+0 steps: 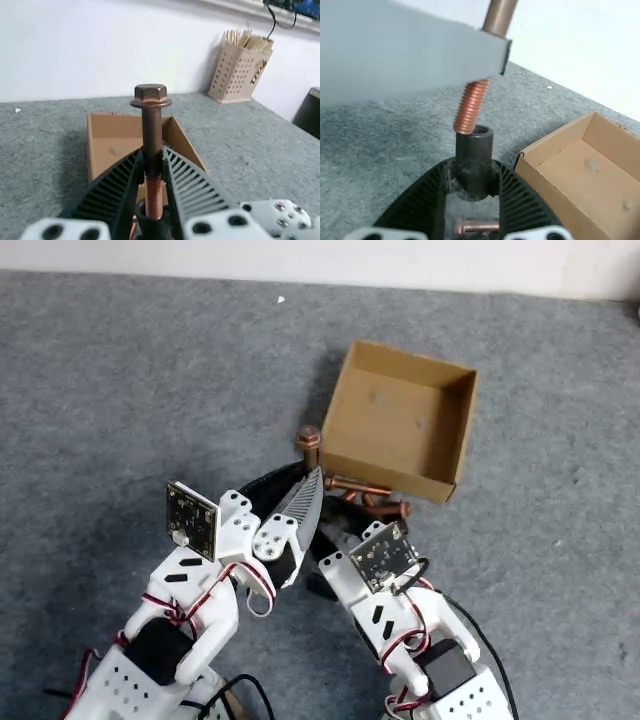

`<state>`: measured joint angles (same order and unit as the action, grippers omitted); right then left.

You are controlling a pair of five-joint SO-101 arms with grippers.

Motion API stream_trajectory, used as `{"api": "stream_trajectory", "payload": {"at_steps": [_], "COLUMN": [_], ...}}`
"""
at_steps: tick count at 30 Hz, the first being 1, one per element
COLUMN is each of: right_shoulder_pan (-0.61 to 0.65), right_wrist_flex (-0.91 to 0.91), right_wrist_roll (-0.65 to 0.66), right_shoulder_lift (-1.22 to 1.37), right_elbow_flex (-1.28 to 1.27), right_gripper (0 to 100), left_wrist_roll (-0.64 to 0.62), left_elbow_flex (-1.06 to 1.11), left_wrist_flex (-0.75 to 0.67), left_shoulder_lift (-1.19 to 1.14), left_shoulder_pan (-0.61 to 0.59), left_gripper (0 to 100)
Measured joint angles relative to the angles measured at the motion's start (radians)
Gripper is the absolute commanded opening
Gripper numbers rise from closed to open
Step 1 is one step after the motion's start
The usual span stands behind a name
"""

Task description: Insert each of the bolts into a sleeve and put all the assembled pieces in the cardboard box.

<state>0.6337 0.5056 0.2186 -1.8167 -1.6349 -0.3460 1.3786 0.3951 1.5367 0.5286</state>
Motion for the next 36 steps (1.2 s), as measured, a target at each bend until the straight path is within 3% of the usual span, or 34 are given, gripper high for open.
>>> {"api": "stream_trajectory", "payload": {"at_steps": [31, 36], "right_shoulder_pan": [0.026, -0.021], "right_wrist_flex": [0.002, -0.114], "right_wrist_roll": [0.0, 0.003], "right_shoulder_lift": [0.0, 0.0], "right_elbow_flex": [0.049, 0.051], "right_gripper": [0.5, 0.5], "left_wrist_roll": [0.0, 0.0], "left_elbow_flex": [0.049, 0.052], "left_wrist_flex": [-0.049, -0.052], "left_shoulder_lift": [0.015, 0.015], "left_shoulder_pan": [0.034, 0.037], "left_gripper": [1, 8]}}
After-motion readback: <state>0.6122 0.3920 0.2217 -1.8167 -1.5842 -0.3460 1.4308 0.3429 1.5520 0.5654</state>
